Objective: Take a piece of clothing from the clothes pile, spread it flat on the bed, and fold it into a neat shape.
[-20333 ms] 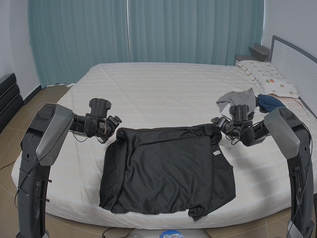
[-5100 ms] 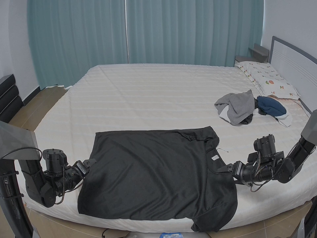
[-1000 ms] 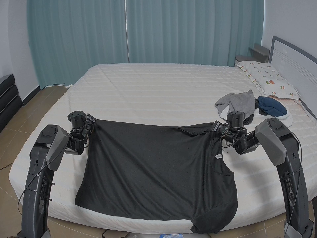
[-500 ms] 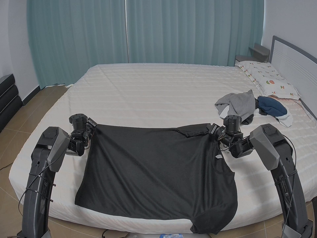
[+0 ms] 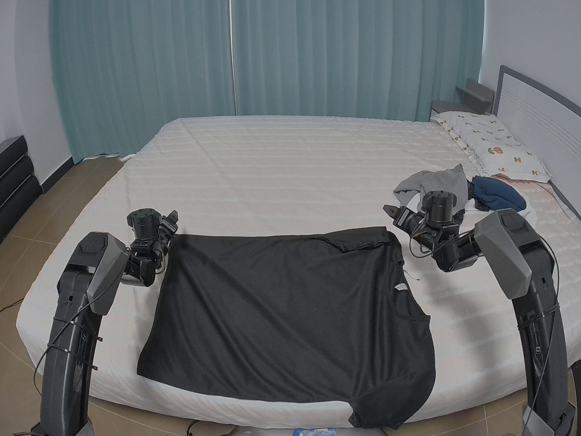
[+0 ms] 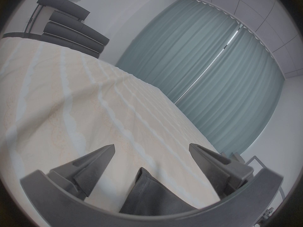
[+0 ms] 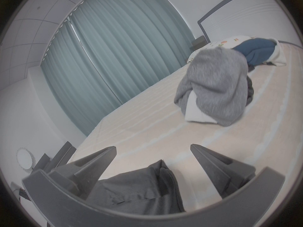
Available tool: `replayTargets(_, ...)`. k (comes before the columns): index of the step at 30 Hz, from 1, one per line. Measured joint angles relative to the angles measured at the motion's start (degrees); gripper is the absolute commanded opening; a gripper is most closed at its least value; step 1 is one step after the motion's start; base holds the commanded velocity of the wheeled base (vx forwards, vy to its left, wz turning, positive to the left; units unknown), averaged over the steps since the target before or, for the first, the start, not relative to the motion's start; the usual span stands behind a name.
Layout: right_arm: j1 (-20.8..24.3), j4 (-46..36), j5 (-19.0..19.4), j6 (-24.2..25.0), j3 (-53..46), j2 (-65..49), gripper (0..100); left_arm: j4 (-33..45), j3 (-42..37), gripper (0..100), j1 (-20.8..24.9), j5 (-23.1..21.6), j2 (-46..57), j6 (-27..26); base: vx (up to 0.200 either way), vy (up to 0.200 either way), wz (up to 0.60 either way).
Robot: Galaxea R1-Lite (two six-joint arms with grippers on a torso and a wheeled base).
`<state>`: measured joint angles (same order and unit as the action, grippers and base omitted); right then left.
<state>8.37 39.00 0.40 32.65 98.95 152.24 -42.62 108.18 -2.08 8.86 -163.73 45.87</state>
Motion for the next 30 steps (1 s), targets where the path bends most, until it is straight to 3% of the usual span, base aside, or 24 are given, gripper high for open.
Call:
replayTargets(6,1.1,-2.7,2.2,2.1,-4.4,-4.7,100,-1.7,-5.5,100,-0.2,0.0,1.7,1.8,0.0,0.0,0.0)
replayTargets(11,3.3,-7.7,3.9,7.4,-3.9,-5.9,100,-2.8,-13.4,100,-0.6,-2.9,5.3,5.8,0.0,0.0,0.0)
replayTargets(18,6.3,-17.3,4.7,14.8,3.3,-4.1,100,-3.2,-20.4,100,-1.7,-8.8,10.4,12.2,0.0,0.0,0.0)
replayTargets(30,7.4,-26.8,4.2,17.3,14.6,5.1,100,-3.3,-23.6,100,-2.1,-10.3,13.5,13.6,0.0,0.0,0.0)
